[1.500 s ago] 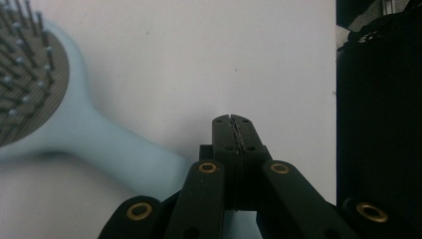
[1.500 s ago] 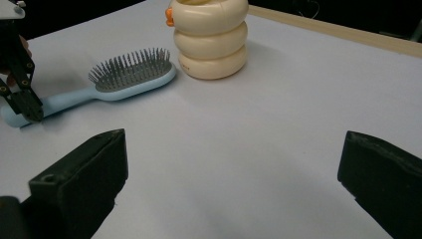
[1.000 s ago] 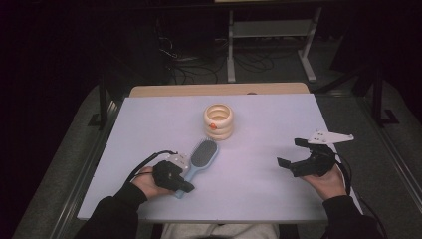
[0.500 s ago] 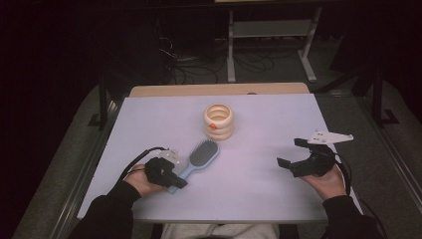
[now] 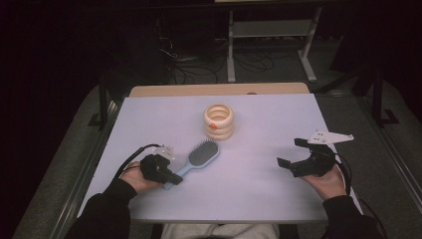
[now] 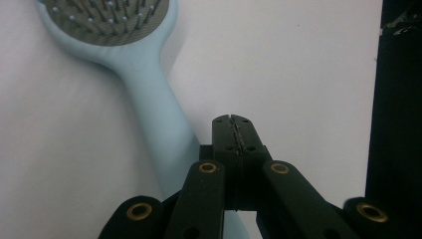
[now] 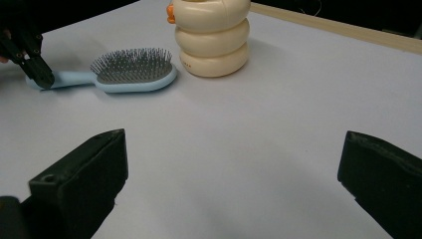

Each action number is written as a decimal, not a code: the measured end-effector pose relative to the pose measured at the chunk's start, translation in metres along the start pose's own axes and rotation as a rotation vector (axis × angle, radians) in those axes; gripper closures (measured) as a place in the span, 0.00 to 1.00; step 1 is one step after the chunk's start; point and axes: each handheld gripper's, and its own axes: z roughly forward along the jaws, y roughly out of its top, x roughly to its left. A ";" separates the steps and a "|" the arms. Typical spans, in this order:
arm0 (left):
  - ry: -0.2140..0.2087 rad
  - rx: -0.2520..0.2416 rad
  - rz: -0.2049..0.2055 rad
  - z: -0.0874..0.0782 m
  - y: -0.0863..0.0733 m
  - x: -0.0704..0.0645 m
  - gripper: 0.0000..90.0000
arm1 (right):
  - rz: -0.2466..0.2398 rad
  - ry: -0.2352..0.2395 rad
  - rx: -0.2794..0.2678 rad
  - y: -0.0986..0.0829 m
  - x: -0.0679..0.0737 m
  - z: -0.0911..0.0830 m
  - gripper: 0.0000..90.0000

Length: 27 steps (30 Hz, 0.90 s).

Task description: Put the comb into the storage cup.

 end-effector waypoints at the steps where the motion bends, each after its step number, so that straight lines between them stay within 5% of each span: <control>1: 0.000 0.000 0.000 0.000 0.000 0.000 1.00 | 0.000 0.000 0.000 0.000 0.000 0.000 0.00; 27: 0.059 -0.007 -0.042 -0.016 -0.012 0.013 1.00 | 0.001 -0.001 -0.001 0.000 0.000 0.000 0.00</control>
